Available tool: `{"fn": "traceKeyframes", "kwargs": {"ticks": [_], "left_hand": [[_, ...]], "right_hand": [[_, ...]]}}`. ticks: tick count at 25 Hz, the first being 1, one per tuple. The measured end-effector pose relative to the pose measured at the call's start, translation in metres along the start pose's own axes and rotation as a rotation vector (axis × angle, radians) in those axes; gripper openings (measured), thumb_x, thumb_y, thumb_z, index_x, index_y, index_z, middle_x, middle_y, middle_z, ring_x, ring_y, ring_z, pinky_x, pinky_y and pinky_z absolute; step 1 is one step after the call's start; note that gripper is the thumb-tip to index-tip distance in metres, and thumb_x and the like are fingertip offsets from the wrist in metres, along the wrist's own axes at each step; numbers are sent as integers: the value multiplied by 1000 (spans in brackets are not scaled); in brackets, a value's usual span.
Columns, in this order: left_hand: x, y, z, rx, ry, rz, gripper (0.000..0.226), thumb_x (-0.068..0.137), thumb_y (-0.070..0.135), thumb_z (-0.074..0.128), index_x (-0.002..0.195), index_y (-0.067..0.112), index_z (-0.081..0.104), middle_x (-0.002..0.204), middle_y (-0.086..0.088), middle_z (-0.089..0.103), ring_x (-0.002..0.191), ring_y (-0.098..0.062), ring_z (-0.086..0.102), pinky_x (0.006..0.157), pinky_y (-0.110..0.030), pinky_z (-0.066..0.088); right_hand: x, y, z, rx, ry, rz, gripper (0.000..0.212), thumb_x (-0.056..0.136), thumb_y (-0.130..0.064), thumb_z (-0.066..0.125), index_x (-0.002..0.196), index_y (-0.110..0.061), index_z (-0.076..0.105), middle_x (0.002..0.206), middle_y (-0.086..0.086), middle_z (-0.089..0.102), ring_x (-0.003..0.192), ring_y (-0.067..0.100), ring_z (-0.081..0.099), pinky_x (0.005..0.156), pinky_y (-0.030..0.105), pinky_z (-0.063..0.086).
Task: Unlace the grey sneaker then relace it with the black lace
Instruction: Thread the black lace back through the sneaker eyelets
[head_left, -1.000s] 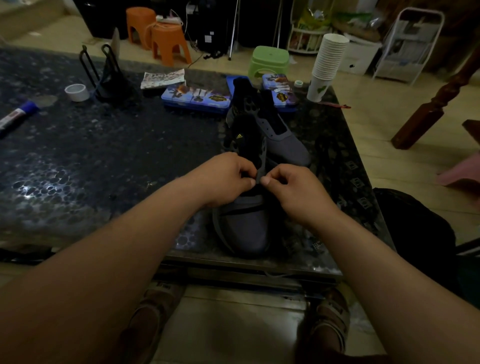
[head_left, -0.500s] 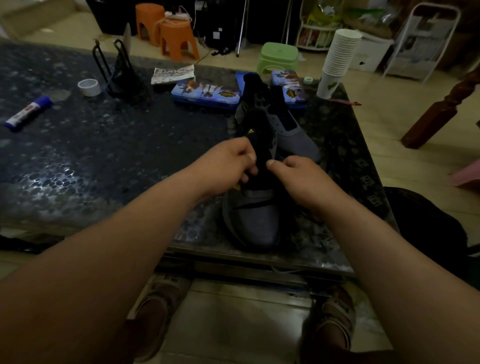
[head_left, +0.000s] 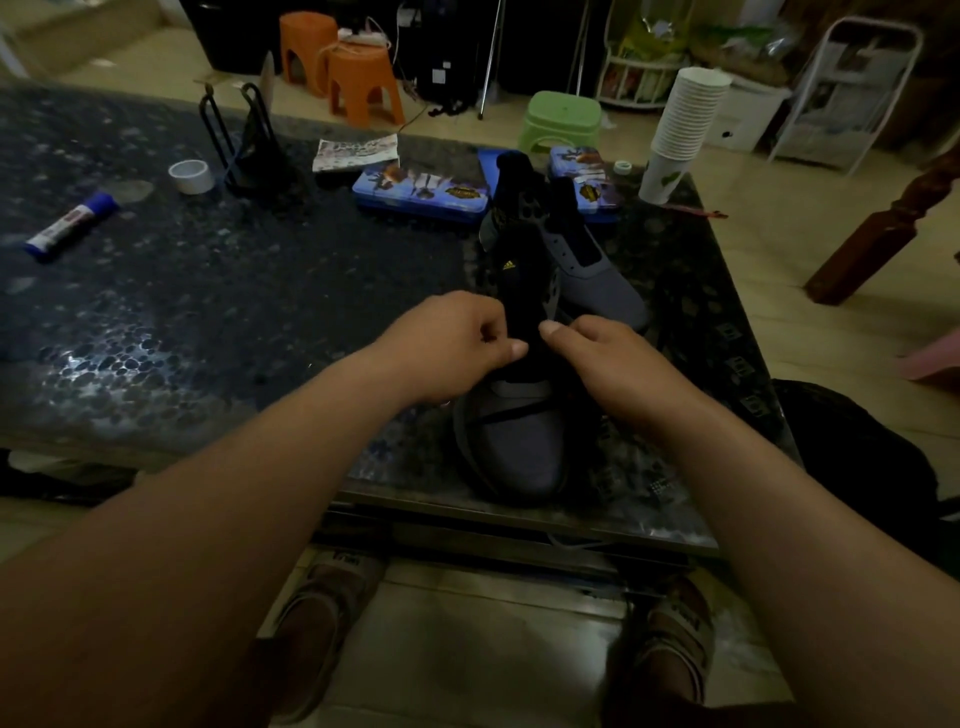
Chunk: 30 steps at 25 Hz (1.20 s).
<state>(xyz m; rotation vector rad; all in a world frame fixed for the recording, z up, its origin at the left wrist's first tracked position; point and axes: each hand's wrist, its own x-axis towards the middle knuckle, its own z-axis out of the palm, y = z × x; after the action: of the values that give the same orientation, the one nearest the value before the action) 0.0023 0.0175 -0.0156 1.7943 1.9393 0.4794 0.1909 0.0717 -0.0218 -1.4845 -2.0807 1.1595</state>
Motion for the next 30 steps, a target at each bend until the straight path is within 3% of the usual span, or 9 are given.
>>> {"fn": "traceKeyframes", "kwargs": {"ticks": [4,6,9,11,14,17,20,25,30], "left_hand": [[2,-1,-9,-133,-62,-8,28,99,43,67,84,19,64,79,3,66,72,-11,60,62,-27,45],[6,-11,-10,-311,42,-119,28,102,36,63,81,18,61,72,1,59,65,-11,53,58,-26,42],[11,-35,-14,-689,302,-404,22,104,25,53,85,15,61,78,-6,60,66,-17,53,60,-31,43],[11,-43,-14,-776,331,-466,20,101,21,52,86,12,61,79,-9,62,69,-22,55,60,-33,44],[5,-42,-6,-245,323,-357,13,97,32,63,99,19,59,105,-5,62,101,-28,58,83,-44,51],[-6,-17,4,162,427,49,24,95,44,65,115,31,63,123,-1,51,119,-30,45,97,-49,41],[-2,4,10,215,287,172,20,98,49,61,111,35,66,114,5,48,116,-26,41,98,-47,38],[4,-3,5,243,139,176,16,97,53,61,110,43,57,105,8,40,112,-23,40,95,-46,31],[6,4,11,251,121,163,16,100,46,60,92,36,51,100,5,42,102,-22,41,91,-44,33]], "right_hand": [[4,0,0,-39,10,3,46,97,-55,61,84,-11,61,71,3,51,64,16,50,57,31,34],[6,0,-1,8,0,24,42,96,-51,62,85,-10,63,72,5,52,64,17,50,58,31,34],[5,2,-3,79,-43,69,36,95,-49,63,82,-16,63,69,4,55,61,17,51,60,31,36],[3,-1,-7,185,-92,119,38,99,-47,60,80,-14,65,63,1,60,53,12,54,52,22,39],[1,-1,-20,266,-136,154,30,103,-35,59,84,-14,69,66,-1,64,52,7,55,46,17,40],[2,4,-32,373,-122,101,10,98,-14,65,90,-14,71,75,0,69,70,12,64,65,22,52],[2,7,-37,542,-87,106,11,99,-5,62,92,-11,68,74,1,67,63,14,65,74,34,56],[4,12,-48,920,-16,204,12,101,-4,55,106,-13,62,77,3,64,49,8,51,47,21,49],[8,13,-43,971,-38,260,22,101,3,48,118,-8,56,87,7,66,50,7,52,43,15,40]]}}
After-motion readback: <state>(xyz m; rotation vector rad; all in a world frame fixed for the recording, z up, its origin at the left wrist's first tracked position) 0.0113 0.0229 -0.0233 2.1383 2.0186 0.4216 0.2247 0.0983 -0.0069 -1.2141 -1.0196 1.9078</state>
